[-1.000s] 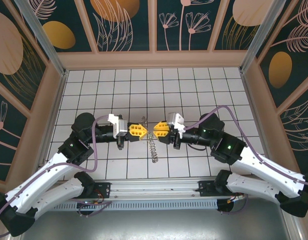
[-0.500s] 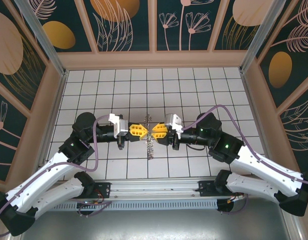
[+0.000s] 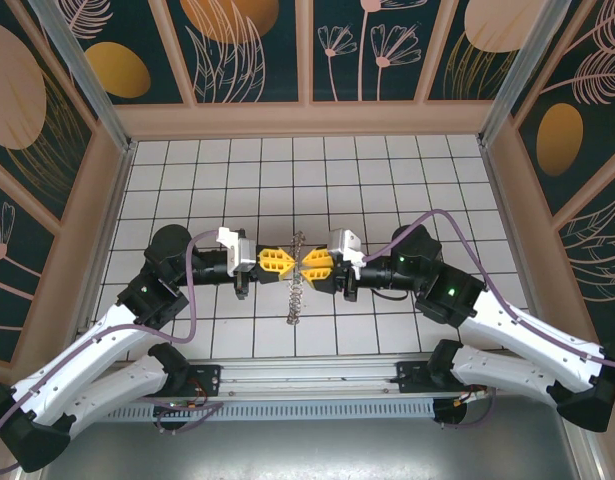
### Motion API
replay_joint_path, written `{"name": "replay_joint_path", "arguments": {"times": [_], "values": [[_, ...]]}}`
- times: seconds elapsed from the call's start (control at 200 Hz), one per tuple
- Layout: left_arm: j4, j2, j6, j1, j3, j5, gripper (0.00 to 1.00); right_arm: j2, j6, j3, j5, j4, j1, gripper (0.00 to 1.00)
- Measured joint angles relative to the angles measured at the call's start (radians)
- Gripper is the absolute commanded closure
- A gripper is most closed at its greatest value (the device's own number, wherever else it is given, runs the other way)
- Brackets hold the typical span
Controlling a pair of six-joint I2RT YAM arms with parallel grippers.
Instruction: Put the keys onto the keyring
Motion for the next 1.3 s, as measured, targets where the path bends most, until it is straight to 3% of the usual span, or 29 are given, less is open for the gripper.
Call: {"name": "replay_joint_path", "arguments": {"times": [0.25,0.495,0.711,0.746,0.876,1.136,1.301], "values": [[0.0,0.005,0.0,0.0,0.0,0.0,1.0,0.008,0.003,0.0,0.0,0.021,0.0,0.84],[0.0,0.005,0.0,0.0,0.0,0.004,1.0,0.011,0.002,0.0,0.0,0.024,-0.002,1.0],[-0.027,0.013,0.001,0.0,0.011,-0.001,1.0,0.012,-0.005,0.0,0.008,0.014,-0.002,1.0],[-0.055,0.021,0.005,0.0,0.026,-0.005,0.94,0.012,-0.006,0.004,0.014,0.002,-0.002,1.0],[-0.18,0.063,0.039,-0.002,0.106,-0.05,0.76,0.022,-0.029,0.058,0.06,-0.1,-0.006,1.0],[-0.42,0.111,0.153,-0.002,0.236,-0.184,0.73,0.154,-0.089,0.287,0.15,-0.407,-0.005,1.0],[-0.511,0.145,0.208,-0.037,0.273,-0.238,0.74,0.213,-0.1,0.343,0.189,-0.542,-0.005,1.0]]}}
